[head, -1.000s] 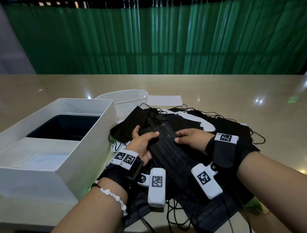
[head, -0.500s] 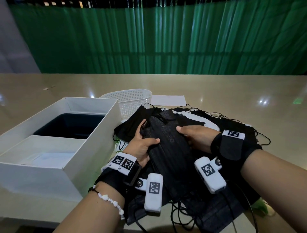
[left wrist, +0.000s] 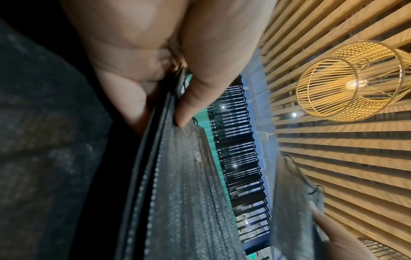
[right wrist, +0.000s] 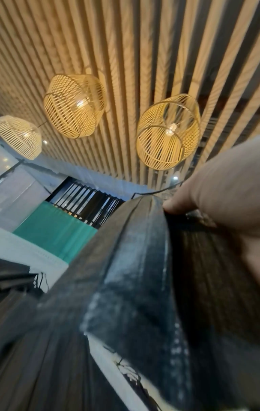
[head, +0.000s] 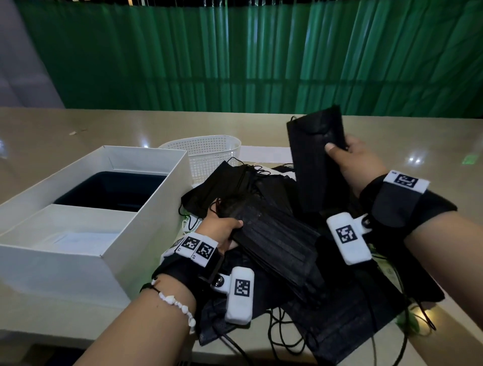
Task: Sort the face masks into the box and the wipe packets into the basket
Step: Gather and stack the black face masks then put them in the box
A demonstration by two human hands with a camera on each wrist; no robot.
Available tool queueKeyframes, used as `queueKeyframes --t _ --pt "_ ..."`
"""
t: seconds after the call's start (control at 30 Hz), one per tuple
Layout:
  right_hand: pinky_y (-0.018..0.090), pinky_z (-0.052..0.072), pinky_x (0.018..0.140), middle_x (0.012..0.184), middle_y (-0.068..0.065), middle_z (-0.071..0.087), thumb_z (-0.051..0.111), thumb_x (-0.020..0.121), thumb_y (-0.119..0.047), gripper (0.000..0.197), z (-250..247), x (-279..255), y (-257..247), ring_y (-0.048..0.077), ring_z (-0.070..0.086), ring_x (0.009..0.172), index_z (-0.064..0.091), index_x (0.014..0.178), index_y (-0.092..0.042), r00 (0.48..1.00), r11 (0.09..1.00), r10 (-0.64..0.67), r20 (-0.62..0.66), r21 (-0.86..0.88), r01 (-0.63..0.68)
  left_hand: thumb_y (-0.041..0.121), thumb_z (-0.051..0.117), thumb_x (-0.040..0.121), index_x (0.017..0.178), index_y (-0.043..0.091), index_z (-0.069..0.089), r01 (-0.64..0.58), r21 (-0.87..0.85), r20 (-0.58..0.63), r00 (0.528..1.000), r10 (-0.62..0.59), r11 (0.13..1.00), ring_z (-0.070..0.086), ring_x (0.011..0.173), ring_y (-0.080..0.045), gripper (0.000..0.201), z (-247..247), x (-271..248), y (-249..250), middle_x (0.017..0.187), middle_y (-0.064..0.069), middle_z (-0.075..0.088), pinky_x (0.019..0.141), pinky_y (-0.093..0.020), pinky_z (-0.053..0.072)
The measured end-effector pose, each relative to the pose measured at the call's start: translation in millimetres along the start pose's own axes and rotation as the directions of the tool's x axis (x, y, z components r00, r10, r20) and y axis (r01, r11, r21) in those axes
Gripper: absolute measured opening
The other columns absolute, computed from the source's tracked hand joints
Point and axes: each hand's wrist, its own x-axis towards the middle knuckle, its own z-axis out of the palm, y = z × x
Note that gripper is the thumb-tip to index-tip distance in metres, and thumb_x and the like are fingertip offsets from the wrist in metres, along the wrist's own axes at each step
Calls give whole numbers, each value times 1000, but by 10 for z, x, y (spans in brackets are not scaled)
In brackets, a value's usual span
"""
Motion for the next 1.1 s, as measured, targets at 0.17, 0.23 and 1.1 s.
queueKeyframes --t 0.17,0.23,1.1 --pt "21 50 64 73 -7 68 49 95 -17 10 -89 -7 -195 2 64 61 60 97 -18 998 976 -45 41 214 36 -16 50 86 143 50 10 5 43 -8 1000 -5 999 58 95 -23 95 21 -13 35 135 -6 47 56 -41 54" --pt "24 51 64 67 -5 71 51 94 -15 12 -15 -88 -241 6 65 59 62 91 -17 971 967 -31 235 252 -30 -15 50 87 142 55 2 -29 62 -6 1000 30 998 62 85 -19 101 42 -15 50 128 -6 51 52 -35 56" --pt "22 43 66 73 -9 57 64 86 -21 20 508 -331 332 7 51 66 52 103 -23 843 975 190 502 -195 -104 -19 47 81 144 49 8 -151 138 71 987 142 979 58 88 -18 101 11 -41 112 127 -4 49 63 -38 53"
